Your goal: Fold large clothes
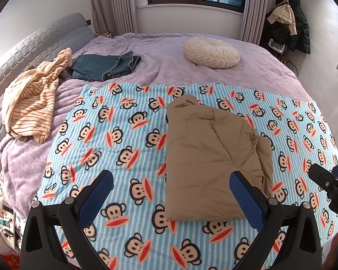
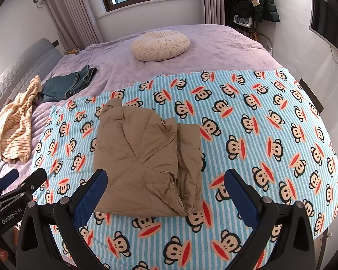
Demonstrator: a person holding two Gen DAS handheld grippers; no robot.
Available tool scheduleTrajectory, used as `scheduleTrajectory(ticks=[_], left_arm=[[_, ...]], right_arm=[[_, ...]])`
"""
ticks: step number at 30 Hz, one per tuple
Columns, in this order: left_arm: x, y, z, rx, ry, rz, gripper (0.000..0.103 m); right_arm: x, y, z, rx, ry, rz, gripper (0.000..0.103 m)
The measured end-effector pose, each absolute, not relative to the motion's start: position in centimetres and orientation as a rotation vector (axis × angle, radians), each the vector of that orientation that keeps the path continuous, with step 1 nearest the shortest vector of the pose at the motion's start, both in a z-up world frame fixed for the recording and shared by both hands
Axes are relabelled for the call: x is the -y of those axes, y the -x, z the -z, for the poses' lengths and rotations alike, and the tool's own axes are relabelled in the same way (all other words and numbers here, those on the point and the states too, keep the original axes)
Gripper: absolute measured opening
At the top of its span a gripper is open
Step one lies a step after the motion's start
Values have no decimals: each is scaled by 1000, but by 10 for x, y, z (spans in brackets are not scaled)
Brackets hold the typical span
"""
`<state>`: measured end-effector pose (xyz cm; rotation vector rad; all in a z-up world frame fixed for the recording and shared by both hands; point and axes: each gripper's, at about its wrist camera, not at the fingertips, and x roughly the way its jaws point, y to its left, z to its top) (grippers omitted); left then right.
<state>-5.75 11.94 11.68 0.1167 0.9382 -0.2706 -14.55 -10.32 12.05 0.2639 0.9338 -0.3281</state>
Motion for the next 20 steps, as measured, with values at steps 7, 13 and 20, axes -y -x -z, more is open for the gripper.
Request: scheduleTrajectory(ticks=[7, 13, 20], left_arm=[[-120, 57, -116, -940, -116, 275, 103], [-118, 52, -117, -939, -116, 281, 103], [-115, 50, -118, -928, -122, 283, 103]], right_arm=[[102, 145, -121, -935, -265, 328, 103], [102, 145, -121, -936, -267, 329, 103], [102, 145, -121, -935, -267, 331, 103]])
